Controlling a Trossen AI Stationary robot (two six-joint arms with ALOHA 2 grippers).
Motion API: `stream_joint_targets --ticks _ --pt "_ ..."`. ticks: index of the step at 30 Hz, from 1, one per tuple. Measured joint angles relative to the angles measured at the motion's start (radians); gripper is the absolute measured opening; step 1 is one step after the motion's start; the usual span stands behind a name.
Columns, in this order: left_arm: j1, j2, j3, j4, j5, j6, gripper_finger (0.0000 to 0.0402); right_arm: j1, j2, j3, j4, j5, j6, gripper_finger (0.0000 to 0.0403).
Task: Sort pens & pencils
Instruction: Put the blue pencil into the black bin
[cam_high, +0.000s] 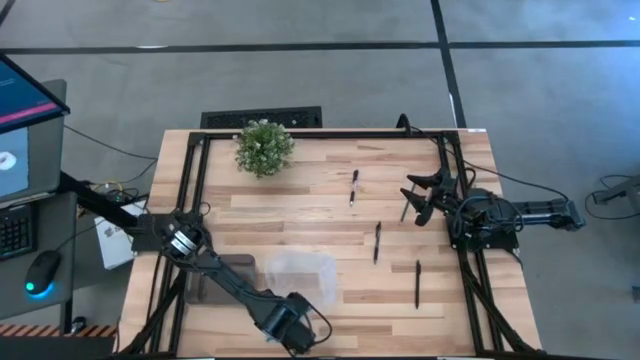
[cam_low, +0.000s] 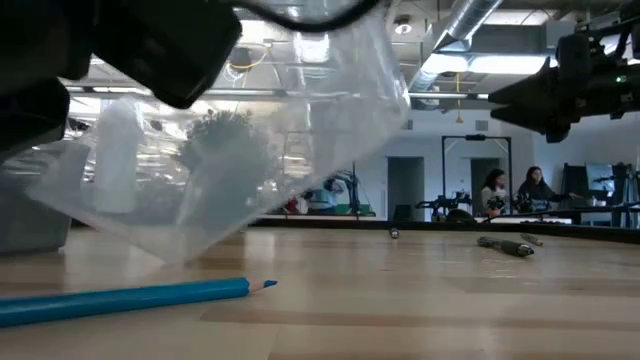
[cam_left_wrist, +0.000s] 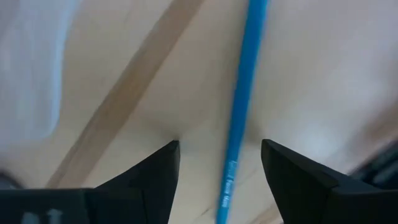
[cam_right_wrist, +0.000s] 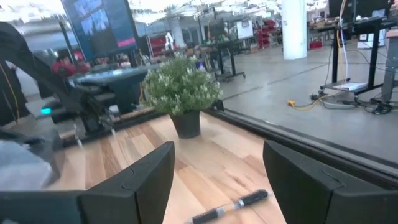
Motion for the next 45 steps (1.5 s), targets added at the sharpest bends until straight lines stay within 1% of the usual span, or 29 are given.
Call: stream_joint_targets --ticks 2,8,12,16,21,25,31,45 --pt "0.001 0.004 0.007 -0.009 0.008 0.002 0.0217 0.001 -0.001 0.0 0.003 0.0 0.0 0.0268" --pt "0.004 0.005 0.028 -0.053 -0.015 -0.008 0.0217 0.0 0.006 0.0 0.0 0.0 0.0 0.0268" --pt "0.007 0.005 0.028 -0.052 -0.012 -0.009 0.0217 0.0 0.006 0.0 0.001 0.0 0.0 0.0268" --pt "0.008 0.005 0.028 -0.043 0.018 -0.017 0.0217 0.0 0.006 0.0 0.001 0.0 0.0 0.0268" --pt "0.008 0.005 0.029 0.0 0.021 -0.014 0.0217 0.0 0.006 0.0 0.001 0.0 0.0 0.0268" --pt "0.008 0.004 0.029 0.044 -0.001 0.002 0.0217 0.0 0.006 0.0 0.001 0.0 0.0 0.0268" --pt "0.012 0.004 0.029 0.055 -0.058 0.013 0.0217 0.0 0.006 0.0 0.001 0.0 0.0 0.0268" --pt "0.012 0.002 0.029 0.095 -0.059 0.005 0.0217 0.0 0.006 0.0 0.001 0.0 -0.001 0.0268"
